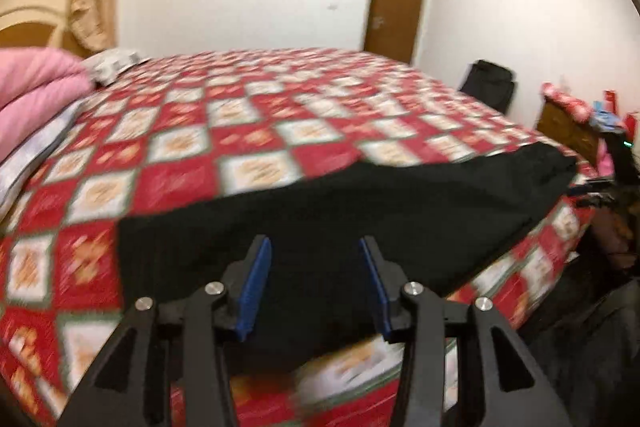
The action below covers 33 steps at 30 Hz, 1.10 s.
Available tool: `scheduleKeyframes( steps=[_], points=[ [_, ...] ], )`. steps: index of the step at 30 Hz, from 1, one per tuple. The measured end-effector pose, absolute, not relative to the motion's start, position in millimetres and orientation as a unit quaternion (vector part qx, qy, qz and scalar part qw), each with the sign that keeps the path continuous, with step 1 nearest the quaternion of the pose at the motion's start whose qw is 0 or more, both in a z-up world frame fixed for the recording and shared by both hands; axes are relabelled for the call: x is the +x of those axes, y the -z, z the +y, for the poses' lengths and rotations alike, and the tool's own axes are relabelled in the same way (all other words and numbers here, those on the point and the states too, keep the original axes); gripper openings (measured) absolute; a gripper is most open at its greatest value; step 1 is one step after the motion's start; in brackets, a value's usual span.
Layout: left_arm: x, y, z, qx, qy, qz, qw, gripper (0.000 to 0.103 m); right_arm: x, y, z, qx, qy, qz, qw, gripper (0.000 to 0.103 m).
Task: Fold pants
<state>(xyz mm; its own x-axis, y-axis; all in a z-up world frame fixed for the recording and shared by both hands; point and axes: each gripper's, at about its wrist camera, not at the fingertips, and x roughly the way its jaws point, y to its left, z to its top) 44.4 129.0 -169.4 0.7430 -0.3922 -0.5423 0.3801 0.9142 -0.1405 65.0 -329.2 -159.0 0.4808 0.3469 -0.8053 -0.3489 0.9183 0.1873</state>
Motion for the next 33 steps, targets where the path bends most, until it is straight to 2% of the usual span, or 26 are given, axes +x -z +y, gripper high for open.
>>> scheduleKeyframes(
  steps=[1, 3, 5, 13, 19, 25, 30, 32, 33],
  points=[
    [48.3, 167.0, 117.7, -0.008, 0.221, 0.294, 0.93, 0.048, 66.8, 154.5, -352.3, 0.03, -0.169, 0.456, 0.873, 0.073],
    [59.5, 164.5, 88.4, 0.004, 0.251, 0.302, 0.919, 0.048, 69.2, 151.0, -382.0, 0.067, -0.127, 0.448, 0.882, 0.059],
    [69.8, 165.5, 51.4, 0.015, 0.29, 0.314, 0.904, 0.048, 71.1, 148.6, -418.4, 0.115, -0.082, 0.441, 0.886, 0.052],
    [65.2, 169.4, -90.1, 0.067, 0.421, 0.332, 0.842, 0.048, 68.4, 150.1, -495.8, 0.213, 0.006, 0.413, 0.885, 0.051],
    [55.1, 172.8, -166.4, 0.122, 0.468, 0.338, 0.807, 0.048, 66.7, 158.6, -529.6, 0.271, 0.012, 0.391, 0.88, 0.051],
    [61.9, 192.8, -195.4, 0.153, 0.452, 0.36, 0.802, 0.048, 72.0, 161.4, -542.1, 0.304, 0.004, 0.375, 0.876, 0.051],
    [63.7, 203.1, -197.1, 0.137, 0.439, 0.372, 0.806, 0.048, 72.0, 161.3, -549.2, 0.316, 0.004, 0.363, 0.877, 0.051],
    [63.6, 201.3, -195.7, 0.133, 0.435, 0.374, 0.808, 0.045, 72.5, 159.3, -550.6, 0.316, 0.005, 0.354, 0.88, 0.051],
    [64.4, 201.2, -195.2, 0.133, 0.433, 0.376, 0.808, 0.043, 72.9, 157.7, -550.0, 0.314, 0.005, 0.351, 0.882, 0.047]
  ],
)
